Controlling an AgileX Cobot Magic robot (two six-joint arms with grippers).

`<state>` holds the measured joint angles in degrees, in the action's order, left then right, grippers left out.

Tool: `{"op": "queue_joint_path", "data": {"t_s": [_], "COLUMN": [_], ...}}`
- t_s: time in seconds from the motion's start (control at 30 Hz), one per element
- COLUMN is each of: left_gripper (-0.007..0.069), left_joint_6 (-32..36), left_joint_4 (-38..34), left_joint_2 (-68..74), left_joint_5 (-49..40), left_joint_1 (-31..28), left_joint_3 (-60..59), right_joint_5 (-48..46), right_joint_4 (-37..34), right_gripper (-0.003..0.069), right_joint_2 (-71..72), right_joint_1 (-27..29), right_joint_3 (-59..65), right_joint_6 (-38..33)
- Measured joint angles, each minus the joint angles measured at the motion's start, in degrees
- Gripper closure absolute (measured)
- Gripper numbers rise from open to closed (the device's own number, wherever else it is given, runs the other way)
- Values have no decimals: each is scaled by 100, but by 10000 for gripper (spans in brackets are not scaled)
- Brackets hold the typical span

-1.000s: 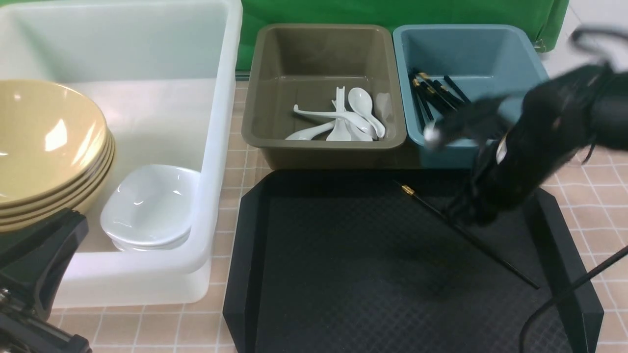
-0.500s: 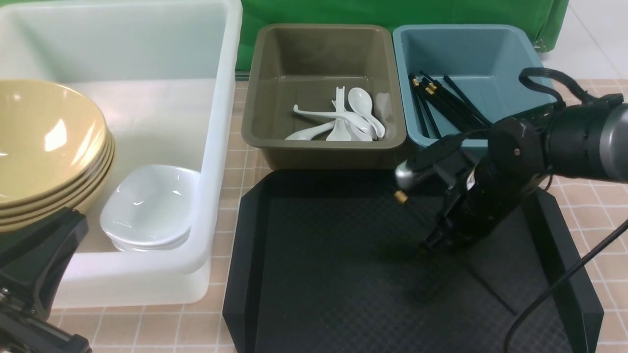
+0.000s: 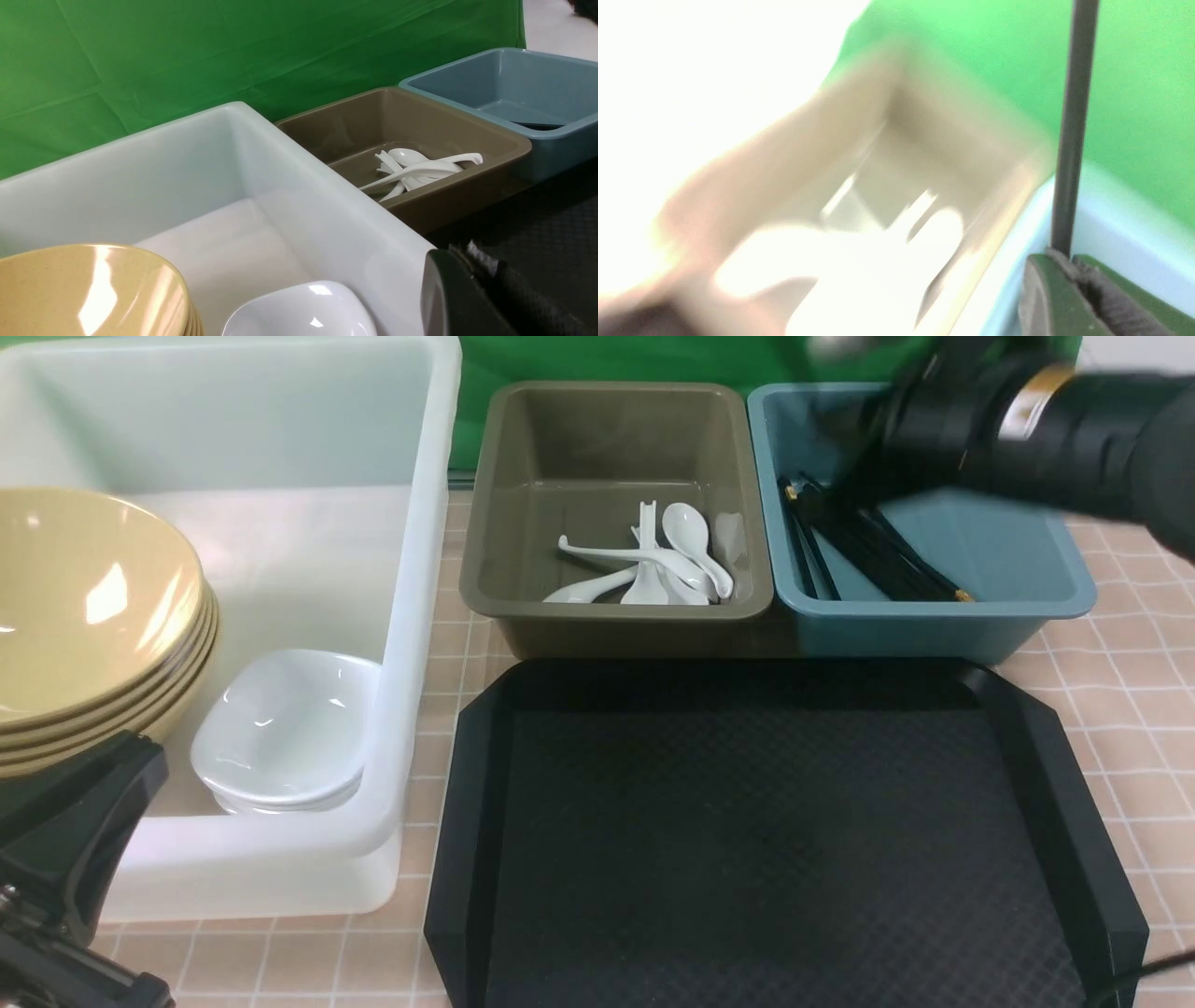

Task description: On brown table put chopsticks spoon bowls plates into blue grey white boxes.

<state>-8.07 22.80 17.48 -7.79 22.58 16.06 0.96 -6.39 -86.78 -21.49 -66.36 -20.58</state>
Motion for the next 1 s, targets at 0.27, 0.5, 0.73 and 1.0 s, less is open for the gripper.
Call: {"op": "queue_joint_path", "data": {"t_s": [0.27,0.5,0.73,1.0], "left_gripper": [631,631,631,631], "left_joint_6": [25,39,39,39], "left_joint_4": [340,608,624,624], "left_joint_2": [0,0,0,0], "left_joint_5": [0,0,15,28], "left_joint_1": [0,0,0,0], "left_joint_3": [0,0,0,0], "right_joint_5": [1075,-234,-1277,-919], "right_joint_4": [-26,-38,-27,-27], "right_gripper": [417,325,601,622], "right_joint_2": [-984,-149,2653,5277], "right_joint_1": [676,764,764,769], "right_joint_3": [-38,-183,94,2290], "right_joint_6": [1010,1687,195,-241]}}
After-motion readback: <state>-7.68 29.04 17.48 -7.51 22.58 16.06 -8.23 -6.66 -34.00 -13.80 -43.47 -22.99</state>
